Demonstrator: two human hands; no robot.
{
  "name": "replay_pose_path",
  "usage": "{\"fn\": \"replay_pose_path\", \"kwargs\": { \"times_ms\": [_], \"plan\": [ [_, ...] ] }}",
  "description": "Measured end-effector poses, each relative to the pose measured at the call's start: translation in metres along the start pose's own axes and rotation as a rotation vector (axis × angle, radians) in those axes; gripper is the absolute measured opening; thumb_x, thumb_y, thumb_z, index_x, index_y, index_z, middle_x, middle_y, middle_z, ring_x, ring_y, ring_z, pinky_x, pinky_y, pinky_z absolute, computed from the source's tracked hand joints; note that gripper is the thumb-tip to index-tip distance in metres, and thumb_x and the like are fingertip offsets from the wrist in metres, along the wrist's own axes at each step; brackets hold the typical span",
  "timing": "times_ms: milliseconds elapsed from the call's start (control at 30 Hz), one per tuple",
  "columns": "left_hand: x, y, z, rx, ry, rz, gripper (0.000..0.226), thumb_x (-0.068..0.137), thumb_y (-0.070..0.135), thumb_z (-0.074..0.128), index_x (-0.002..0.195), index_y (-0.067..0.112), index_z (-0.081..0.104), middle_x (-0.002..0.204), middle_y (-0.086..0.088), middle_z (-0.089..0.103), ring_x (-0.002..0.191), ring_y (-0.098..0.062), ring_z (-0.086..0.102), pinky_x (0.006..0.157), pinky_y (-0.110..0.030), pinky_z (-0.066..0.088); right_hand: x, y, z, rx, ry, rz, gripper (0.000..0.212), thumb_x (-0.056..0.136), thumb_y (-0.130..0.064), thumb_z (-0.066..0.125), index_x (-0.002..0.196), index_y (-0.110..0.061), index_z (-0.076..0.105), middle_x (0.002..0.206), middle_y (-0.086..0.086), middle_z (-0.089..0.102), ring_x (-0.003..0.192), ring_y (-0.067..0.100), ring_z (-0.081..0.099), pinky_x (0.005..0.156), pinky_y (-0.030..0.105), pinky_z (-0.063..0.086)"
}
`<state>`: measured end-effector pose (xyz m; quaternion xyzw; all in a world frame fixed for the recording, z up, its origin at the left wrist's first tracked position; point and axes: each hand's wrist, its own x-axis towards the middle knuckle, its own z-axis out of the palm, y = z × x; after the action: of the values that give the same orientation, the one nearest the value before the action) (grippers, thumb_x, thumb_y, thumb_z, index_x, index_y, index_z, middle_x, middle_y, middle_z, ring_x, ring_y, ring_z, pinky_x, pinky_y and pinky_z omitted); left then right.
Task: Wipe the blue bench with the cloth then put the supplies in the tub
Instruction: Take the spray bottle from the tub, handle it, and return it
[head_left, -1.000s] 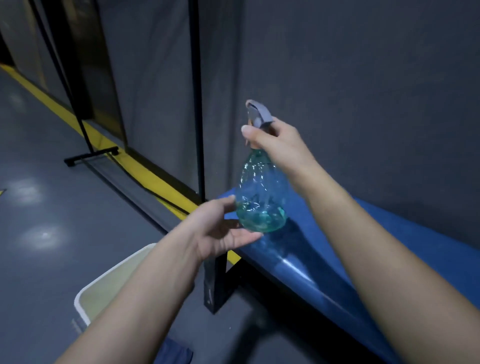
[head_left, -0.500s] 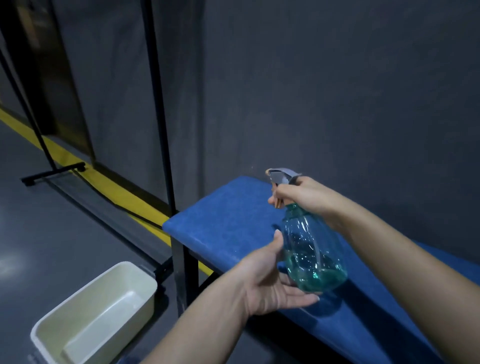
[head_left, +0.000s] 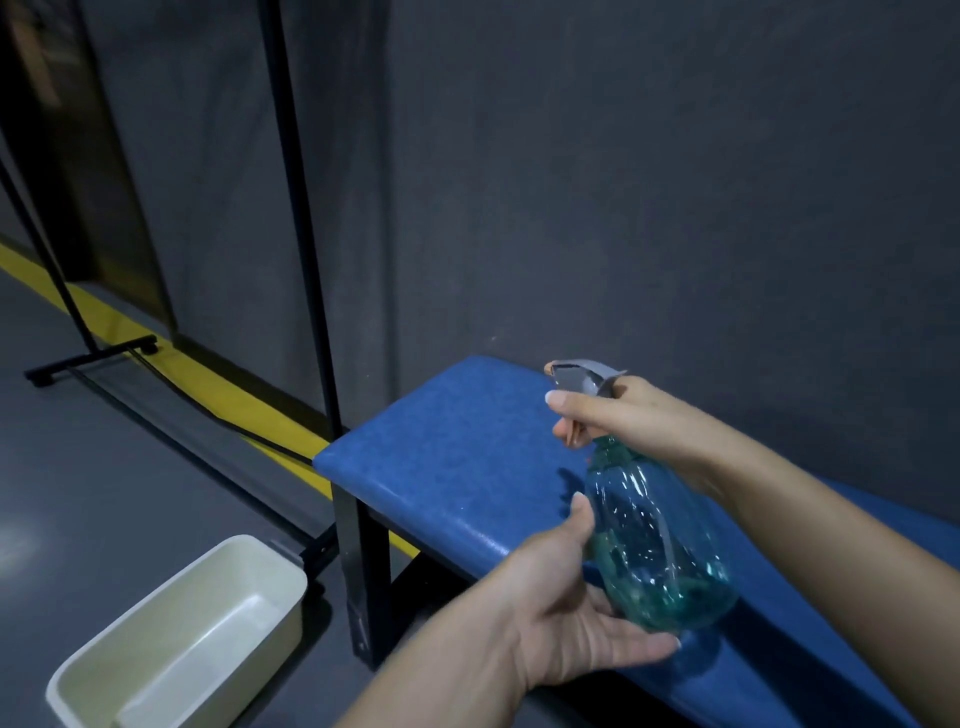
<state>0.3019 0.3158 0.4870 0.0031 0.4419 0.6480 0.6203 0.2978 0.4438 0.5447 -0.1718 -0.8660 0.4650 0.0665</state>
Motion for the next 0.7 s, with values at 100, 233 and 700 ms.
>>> {"fn": "replay_pose_path", "kwargs": {
  "times_ms": [100,233,700],
  "plan": [
    [-0.001,-0.006,0.007,-0.086,-0.014,-0.023,0.06,0.093,0.058,0.029,0.115,0.01,0.058,0.096,-0.021,0.066,0.079,-0.032,0.065,0.077,-0.045,0.053,0.0,0.005,0.0,-0.049,-0.049,0.044,0.036,0.088,-0.031,0.06,0.094,0.004,0.067,0.076,0.005,0.068,0.079,0.019,0.064,0.097,0.038,0.047],
    [0.0,-0.01,0.011,-0.104,0.005,-0.043,0.06,0.094,0.056,0.027,0.108,0.008,0.059,0.097,-0.022,0.066,0.082,-0.034,0.064,0.082,-0.047,0.049,0.001,0.009,0.003,-0.107,-0.063,0.111,0.037,0.09,-0.026,0.056,0.112,0.002,0.061,0.074,0.014,0.065,0.07,0.025,0.059,0.073,0.032,0.047],
    [0.008,-0.021,0.034,-0.044,0.012,-0.07,0.057,0.093,0.057,0.029,0.105,0.009,0.059,0.092,-0.022,0.065,0.08,-0.033,0.063,0.077,-0.046,0.049,-0.017,0.025,-0.022,-0.143,0.087,0.181,0.024,0.089,-0.027,0.055,0.077,-0.008,0.063,0.072,0.007,0.068,0.07,0.025,0.062,0.071,0.031,0.047]
  ]
}}
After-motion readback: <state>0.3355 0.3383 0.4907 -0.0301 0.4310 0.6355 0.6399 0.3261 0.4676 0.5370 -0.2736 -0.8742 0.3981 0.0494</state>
